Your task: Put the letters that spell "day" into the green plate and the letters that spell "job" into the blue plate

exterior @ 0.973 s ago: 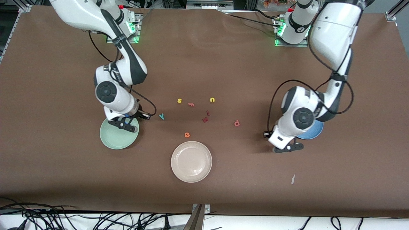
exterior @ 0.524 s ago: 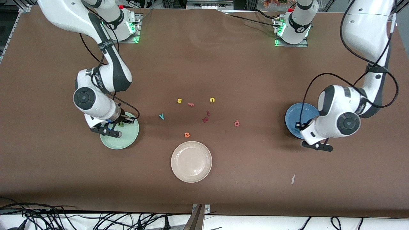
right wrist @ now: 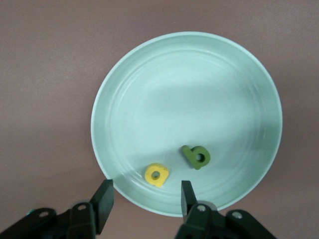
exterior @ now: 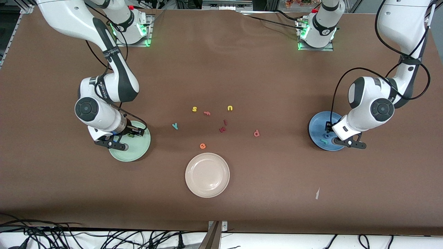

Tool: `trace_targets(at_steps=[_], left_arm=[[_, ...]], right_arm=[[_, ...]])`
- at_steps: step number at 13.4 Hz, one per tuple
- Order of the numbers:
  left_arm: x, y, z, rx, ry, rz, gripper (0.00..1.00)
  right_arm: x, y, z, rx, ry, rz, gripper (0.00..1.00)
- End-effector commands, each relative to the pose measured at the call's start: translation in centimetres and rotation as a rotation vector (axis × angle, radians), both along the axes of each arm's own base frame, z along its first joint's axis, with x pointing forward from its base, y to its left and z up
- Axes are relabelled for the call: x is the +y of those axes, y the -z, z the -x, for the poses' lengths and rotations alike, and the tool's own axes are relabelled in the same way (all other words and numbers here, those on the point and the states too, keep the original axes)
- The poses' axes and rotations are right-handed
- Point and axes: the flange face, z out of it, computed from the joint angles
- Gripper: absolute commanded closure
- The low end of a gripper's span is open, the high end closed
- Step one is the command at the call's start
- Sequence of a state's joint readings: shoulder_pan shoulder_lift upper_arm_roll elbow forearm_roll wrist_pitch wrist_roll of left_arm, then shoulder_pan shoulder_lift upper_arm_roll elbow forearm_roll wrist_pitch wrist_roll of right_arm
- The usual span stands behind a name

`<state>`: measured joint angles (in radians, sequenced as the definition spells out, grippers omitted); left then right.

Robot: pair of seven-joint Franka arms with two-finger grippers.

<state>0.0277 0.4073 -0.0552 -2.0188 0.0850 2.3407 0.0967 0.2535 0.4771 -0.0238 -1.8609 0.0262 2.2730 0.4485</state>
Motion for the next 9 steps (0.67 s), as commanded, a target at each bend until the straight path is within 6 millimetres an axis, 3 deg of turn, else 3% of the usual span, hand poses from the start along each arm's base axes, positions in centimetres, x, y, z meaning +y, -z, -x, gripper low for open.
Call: trace_targets(at_steps=[1,4,7,9], left_arm=[[-3.0,-2.7,-0.9,-0.048,-0.064,0.003,0.00],[-12.0,-2.0,-2.2,-0.069,-0.220,0.023,0.00],[-20.8,-0.6,-2.2,-0.079,-0.345,0.030,0.00],[-25.7,0.0,-2.4,-0.093,-0.408,0.043,0.00]], right_arm=[[4.8,-0.3,0.9,-0.002,0.071,-0.010,0.35],[9.6,0.1,2.7,-0.002,0.125,-0.004,0.33],[12.6,1.8,3.7,-0.012,0.198,-0.003,0.33],[13.1,2.8,4.1,-0.019,0.243,-0.004,0.33]])
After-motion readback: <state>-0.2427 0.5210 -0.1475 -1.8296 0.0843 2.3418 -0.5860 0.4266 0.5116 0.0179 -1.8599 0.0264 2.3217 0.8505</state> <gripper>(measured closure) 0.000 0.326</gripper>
